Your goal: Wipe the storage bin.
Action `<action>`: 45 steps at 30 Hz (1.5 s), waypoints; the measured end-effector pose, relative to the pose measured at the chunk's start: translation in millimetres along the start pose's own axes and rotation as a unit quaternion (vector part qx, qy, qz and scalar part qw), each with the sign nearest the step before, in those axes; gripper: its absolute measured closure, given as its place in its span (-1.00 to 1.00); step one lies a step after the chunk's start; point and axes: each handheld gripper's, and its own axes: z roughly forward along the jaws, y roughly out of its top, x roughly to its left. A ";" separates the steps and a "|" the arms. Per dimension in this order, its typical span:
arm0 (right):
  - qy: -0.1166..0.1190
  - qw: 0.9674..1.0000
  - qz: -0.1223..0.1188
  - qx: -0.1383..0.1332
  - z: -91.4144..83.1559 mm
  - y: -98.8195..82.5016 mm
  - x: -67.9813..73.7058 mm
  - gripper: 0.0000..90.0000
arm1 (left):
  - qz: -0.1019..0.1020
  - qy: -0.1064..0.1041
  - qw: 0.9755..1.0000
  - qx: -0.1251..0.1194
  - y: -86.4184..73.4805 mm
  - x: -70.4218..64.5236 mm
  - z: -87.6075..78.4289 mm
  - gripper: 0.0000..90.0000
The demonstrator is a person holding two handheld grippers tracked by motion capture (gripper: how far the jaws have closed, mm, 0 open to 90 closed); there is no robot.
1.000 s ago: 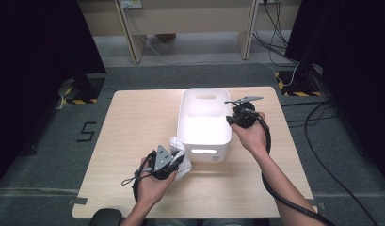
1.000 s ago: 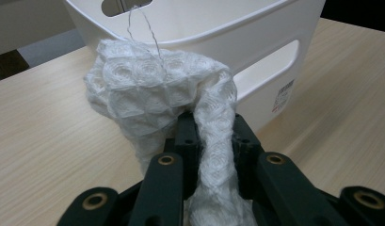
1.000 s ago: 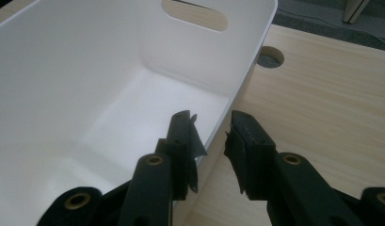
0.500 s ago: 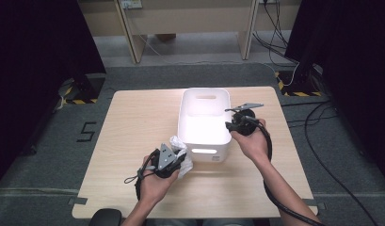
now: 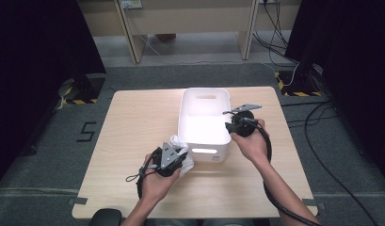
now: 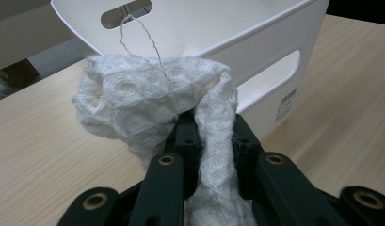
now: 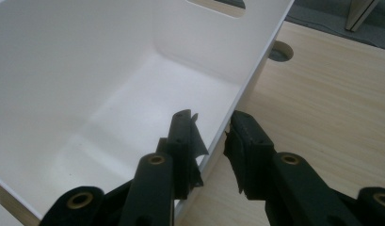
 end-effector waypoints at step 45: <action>0.004 1.000 0.008 0.020 4.2 -5.8 6.9 0.48 | 0.001 0.001 0.997 0.082 -42.9 -8.5 36.2 0.72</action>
